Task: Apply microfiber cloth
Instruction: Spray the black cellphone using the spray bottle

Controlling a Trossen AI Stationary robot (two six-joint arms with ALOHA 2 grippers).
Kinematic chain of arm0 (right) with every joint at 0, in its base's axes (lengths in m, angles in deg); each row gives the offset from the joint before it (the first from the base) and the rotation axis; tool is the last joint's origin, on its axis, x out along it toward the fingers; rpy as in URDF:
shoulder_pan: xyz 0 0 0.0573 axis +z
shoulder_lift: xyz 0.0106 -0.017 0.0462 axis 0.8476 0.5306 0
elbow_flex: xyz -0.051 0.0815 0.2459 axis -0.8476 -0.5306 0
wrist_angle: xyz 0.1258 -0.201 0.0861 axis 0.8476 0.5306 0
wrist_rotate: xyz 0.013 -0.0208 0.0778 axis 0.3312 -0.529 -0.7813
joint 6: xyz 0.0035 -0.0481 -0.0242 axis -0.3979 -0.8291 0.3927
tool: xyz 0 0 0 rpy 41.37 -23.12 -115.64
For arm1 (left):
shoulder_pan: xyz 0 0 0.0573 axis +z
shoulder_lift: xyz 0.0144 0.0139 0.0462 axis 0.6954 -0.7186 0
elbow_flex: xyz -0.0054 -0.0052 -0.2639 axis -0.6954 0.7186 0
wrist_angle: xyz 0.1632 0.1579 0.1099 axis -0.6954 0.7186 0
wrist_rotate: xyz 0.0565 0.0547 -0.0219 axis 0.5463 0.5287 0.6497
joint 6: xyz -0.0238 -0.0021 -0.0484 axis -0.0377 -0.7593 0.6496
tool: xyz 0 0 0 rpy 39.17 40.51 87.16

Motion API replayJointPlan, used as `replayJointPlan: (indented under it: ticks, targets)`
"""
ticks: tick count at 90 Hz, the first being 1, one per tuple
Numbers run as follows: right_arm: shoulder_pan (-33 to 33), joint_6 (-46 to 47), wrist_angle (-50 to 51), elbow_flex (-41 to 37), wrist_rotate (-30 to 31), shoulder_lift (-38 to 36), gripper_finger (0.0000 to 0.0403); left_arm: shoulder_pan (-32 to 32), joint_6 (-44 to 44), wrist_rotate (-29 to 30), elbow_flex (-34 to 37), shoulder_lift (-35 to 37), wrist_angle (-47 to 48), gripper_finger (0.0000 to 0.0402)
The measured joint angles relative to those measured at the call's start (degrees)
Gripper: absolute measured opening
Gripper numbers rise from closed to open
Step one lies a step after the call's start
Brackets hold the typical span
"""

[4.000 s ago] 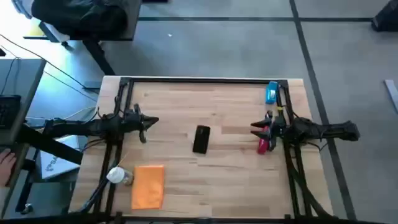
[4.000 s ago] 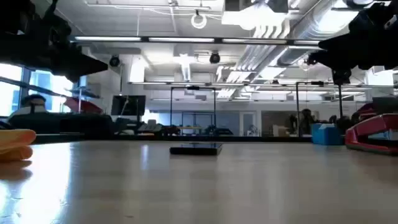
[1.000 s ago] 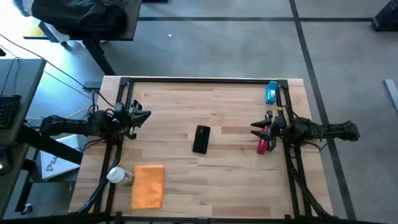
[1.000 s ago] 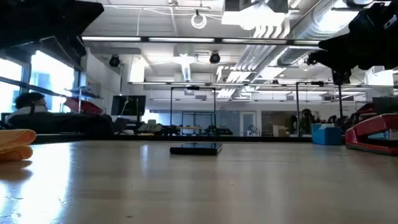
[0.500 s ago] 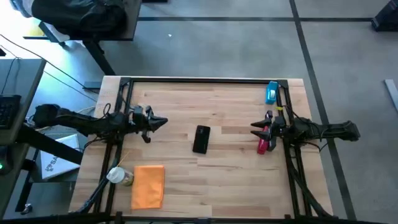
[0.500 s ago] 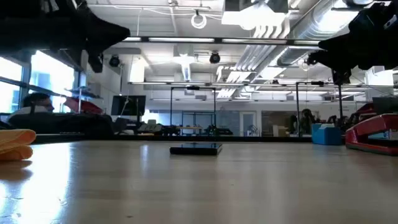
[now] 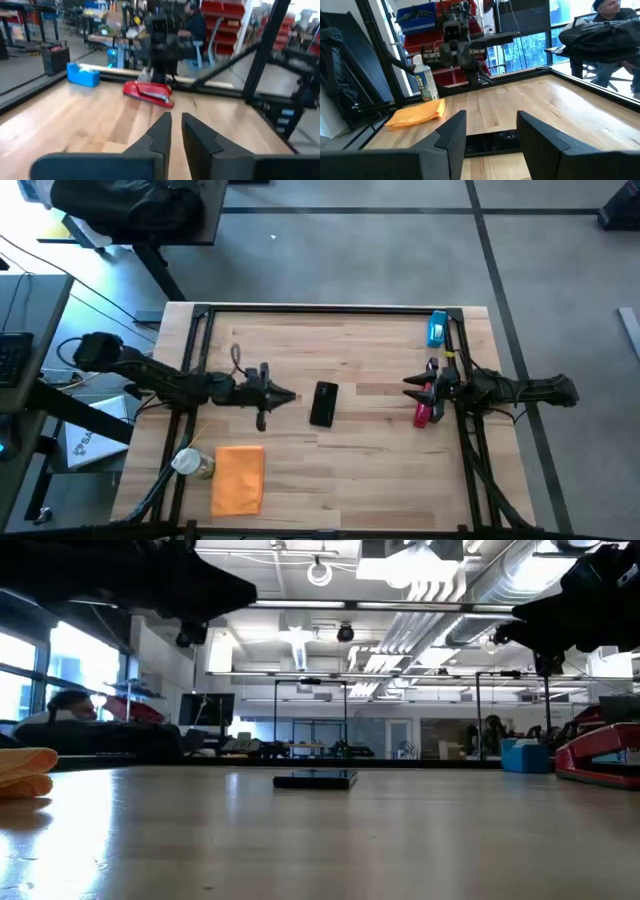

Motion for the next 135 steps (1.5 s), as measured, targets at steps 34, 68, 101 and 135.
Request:
replayJointPlan:
  ticks: [34, 68, 101, 135]
  targets:
    - [0.0, -6.83, -0.18, 0.0, 1.44, 0.02, 0.0142, 1.11, 4.07, 5.52, -9.71, -20.24, 0.06, 0.012]
    - [0.0, 11.91, -6.67, -0.01, 2.98, 0.0, 0.0142, 5.04, 0.9, -1.2, -16.76, -35.6, 0.11, 0.0121]
    - [-0.05, 10.47, -16.07, 0.0, 17.98, 0.03, 0.0142, 5.5, 2.61, -1.66, -17.15, -35.76, 13.05, 0.0121]
    - [2.02, 3.77, -37.29, -0.02, 11.56, 20.71, 0.0142, 4.12, 2.58, -1.85, -16.82, -18.68, 38.03, 0.0121]
